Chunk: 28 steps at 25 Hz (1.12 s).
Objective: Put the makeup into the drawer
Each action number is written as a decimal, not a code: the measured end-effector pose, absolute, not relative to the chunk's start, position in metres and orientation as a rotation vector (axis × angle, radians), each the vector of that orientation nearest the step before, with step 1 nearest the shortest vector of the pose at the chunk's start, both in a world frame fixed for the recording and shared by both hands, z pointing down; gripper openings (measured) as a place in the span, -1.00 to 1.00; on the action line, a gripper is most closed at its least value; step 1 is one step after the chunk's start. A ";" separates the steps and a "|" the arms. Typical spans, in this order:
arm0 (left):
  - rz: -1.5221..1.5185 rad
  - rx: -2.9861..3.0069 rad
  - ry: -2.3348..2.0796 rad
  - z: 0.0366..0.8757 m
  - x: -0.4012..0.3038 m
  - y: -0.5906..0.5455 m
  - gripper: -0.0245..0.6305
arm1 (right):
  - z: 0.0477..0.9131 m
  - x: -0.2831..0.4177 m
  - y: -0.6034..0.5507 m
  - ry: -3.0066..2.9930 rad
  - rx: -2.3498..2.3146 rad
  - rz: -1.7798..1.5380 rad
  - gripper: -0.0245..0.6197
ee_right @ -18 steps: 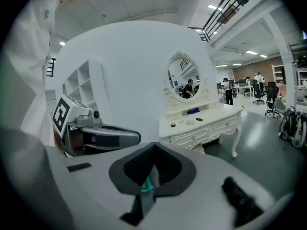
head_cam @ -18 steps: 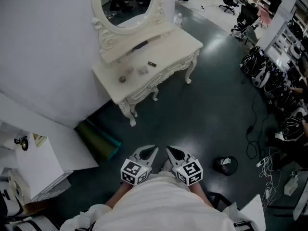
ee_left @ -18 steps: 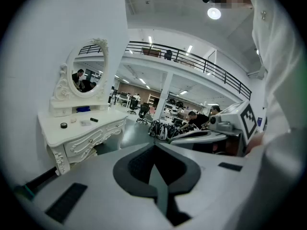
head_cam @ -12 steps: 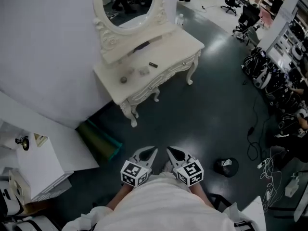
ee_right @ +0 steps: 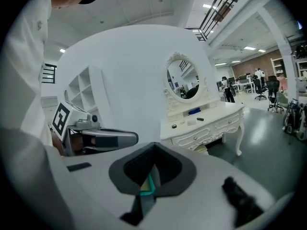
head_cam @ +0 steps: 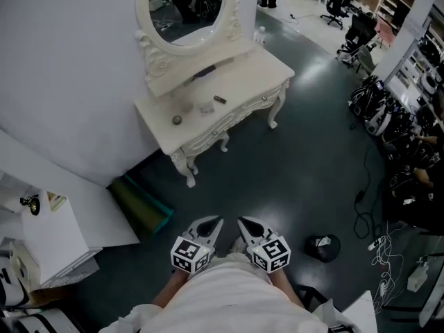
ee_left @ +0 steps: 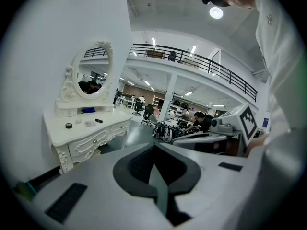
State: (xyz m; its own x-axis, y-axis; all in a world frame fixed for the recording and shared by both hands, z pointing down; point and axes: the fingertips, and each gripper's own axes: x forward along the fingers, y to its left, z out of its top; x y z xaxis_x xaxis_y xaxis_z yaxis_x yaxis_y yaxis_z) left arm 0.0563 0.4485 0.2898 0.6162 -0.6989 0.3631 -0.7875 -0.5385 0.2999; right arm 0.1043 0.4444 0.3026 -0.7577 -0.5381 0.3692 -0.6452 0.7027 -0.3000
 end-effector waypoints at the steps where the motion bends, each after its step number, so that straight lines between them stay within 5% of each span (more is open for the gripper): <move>1: 0.276 2.406 -1.184 0.289 0.057 0.448 -0.90 | 0.304 0.106 0.445 -2.655 0.941 0.612 -0.89; 28: 0.293 2.318 -1.234 0.325 0.067 0.413 -0.90 | 0.334 0.117 0.414 -2.601 0.895 0.662 -0.89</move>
